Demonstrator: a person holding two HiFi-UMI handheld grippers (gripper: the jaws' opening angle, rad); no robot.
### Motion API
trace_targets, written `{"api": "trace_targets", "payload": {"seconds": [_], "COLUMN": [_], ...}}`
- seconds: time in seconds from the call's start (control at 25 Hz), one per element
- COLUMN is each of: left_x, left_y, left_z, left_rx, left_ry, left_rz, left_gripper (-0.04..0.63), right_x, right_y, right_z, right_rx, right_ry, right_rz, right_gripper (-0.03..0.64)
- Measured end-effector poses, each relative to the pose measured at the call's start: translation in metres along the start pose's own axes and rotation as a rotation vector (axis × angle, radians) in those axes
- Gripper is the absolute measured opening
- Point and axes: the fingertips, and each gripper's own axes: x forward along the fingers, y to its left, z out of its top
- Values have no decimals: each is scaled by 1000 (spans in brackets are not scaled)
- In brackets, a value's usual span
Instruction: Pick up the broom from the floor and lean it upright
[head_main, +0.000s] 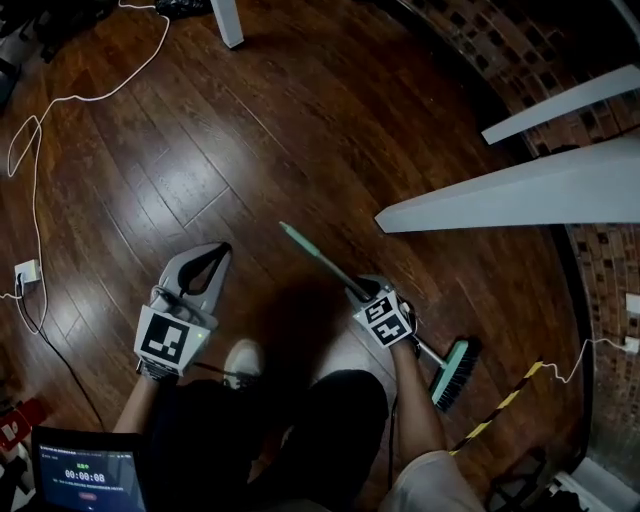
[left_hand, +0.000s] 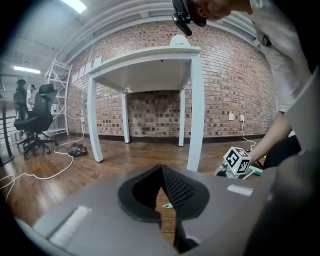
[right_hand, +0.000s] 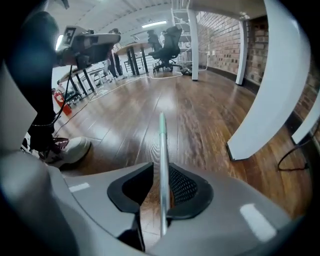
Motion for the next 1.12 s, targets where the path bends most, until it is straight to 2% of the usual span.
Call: {"api": "trace_targets", "payload": {"seconds": [0.12, 0.36, 0.64, 0.92, 1.12], "left_x": [-7, -7, -9, -8, -9], "left_y": [-2, -2, -2, -4, -4], "left_z": [-6, -6, -8, -5, -9], "left_rx": [-4, -3, -4, 9, 11], "left_ry": [26, 39, 43, 34, 41], "left_rz": [6, 5, 3, -4, -11], "left_gripper": [0, 0, 0, 0, 0], "right_x": [19, 39, 50, 49, 45], "right_y": [-1, -4, -5, -2, 0], "right_z": [-13, -16, -19, -19, -19], "right_rx": [-22, -55, -86, -87, -75], "right_ry": [76, 153, 234, 180, 140], "right_rz": [19, 30, 38, -51, -67], "right_gripper": [124, 127, 101, 92, 91]}}
